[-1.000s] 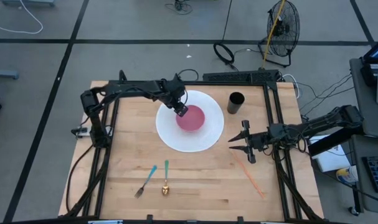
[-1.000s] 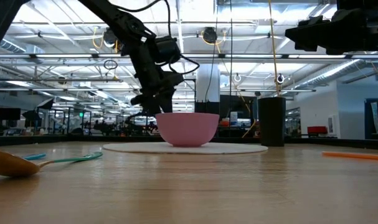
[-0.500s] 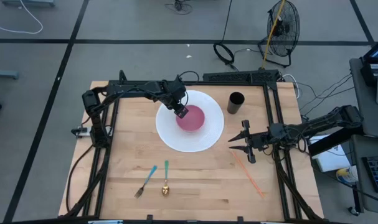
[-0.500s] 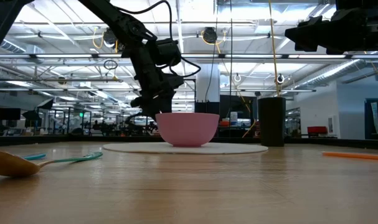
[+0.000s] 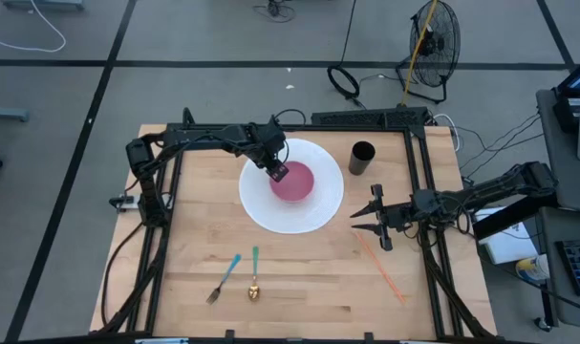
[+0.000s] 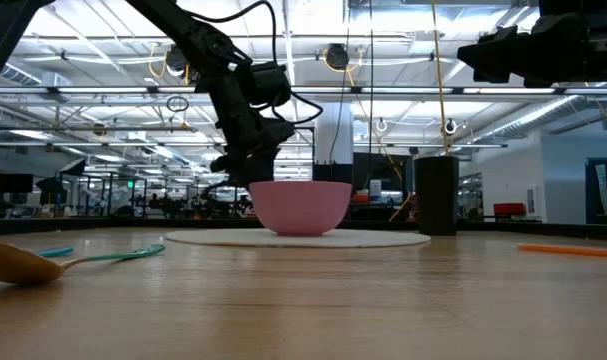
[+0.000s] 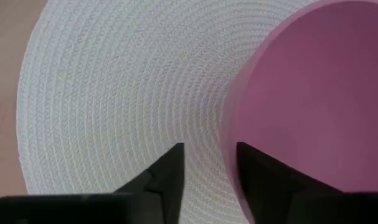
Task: Pick & Place Utensil
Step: Put the pink bowl on the white mat
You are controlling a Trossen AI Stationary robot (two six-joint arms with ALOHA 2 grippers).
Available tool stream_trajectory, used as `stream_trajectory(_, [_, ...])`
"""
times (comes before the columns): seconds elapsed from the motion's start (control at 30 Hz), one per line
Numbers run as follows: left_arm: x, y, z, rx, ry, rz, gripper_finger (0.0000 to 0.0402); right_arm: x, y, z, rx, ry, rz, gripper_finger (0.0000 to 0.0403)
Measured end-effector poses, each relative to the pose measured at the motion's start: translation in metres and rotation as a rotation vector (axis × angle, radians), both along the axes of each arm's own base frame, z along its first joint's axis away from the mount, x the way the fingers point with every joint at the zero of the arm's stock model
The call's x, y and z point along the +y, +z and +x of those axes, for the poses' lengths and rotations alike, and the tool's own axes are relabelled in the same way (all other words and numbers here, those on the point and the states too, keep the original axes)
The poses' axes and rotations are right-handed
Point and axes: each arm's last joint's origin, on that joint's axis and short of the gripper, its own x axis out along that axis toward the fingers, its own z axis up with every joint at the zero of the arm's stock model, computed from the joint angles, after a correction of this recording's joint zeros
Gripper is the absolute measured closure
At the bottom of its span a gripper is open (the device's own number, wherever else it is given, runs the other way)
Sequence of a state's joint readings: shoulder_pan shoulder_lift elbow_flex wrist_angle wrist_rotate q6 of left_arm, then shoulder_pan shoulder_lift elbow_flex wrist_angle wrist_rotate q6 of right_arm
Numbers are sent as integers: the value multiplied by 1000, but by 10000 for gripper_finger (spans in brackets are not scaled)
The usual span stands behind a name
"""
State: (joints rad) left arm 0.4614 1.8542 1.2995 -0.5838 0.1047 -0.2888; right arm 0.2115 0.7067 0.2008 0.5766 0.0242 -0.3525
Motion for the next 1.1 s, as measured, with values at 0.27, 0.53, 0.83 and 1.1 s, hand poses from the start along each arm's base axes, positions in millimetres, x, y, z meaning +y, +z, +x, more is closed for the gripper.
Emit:
stream_trajectory(0.27, [0,0,0,1,-12,6,363,0,0,0,0,0,0,287])
stream_trajectory(0.53, [0,0,0,3,-15,7,384,0,0,0,0,0,0,287])
stream_trajectory(0.83, [0,0,0,-4,-24,-10,390,0,0,0,0,0,-1,287])
stream_trajectory(1.1, [-4,9,-7,10,-32,-21,392,0,0,0,-1,0,-3,287])
